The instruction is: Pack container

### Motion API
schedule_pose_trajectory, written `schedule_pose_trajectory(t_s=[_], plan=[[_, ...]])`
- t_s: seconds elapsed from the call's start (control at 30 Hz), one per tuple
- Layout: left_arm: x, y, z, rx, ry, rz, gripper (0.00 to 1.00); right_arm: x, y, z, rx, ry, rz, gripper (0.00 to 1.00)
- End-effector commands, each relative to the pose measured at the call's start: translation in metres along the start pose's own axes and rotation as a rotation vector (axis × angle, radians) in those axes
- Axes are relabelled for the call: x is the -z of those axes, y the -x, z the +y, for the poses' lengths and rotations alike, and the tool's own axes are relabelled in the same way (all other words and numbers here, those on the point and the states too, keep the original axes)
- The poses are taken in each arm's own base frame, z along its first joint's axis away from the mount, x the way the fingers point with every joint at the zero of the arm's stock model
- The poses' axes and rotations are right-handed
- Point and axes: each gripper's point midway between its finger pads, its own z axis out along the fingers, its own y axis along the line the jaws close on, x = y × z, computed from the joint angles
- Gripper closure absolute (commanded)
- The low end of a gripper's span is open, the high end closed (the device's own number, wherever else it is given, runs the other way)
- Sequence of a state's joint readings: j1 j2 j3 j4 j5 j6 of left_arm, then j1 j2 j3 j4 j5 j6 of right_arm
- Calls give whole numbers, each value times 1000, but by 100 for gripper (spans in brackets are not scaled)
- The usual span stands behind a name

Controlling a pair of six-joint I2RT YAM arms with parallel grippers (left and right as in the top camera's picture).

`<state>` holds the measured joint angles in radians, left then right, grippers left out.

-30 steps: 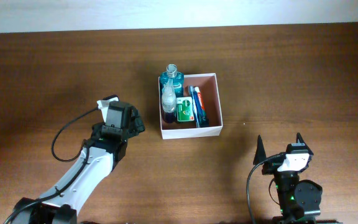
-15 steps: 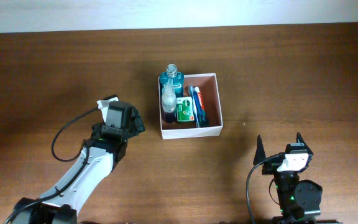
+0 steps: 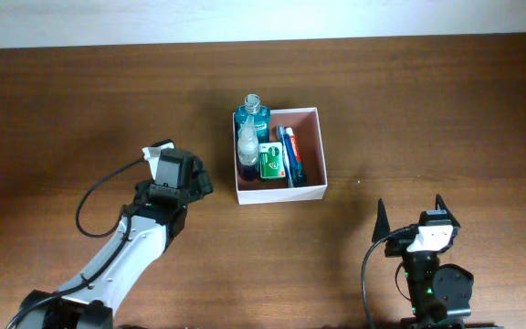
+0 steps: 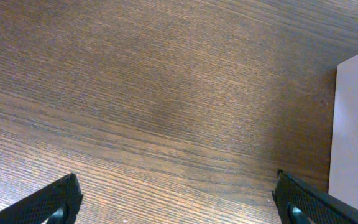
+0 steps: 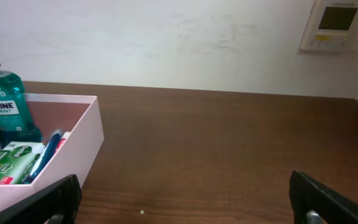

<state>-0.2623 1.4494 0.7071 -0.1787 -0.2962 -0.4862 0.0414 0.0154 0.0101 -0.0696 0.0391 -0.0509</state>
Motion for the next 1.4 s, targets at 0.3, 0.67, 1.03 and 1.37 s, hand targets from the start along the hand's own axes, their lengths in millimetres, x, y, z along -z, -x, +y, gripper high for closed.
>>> schedule_pose_trajectory(t_s=[0.3,0.67,1.03,1.37], plan=[[10,36,-18,30,-89,-135,1,0,-2,-1,1,-4,2,1],[123,91,-4,115,-197,-387,1,0,-2,-1,1,-4,2,1],[204,69,62,168,-94,-494,1,0,-2,-1,1,-4,2,1],[198,20,100,209,-50,-500,1,0,-2,-1,1,-4,2,1]])
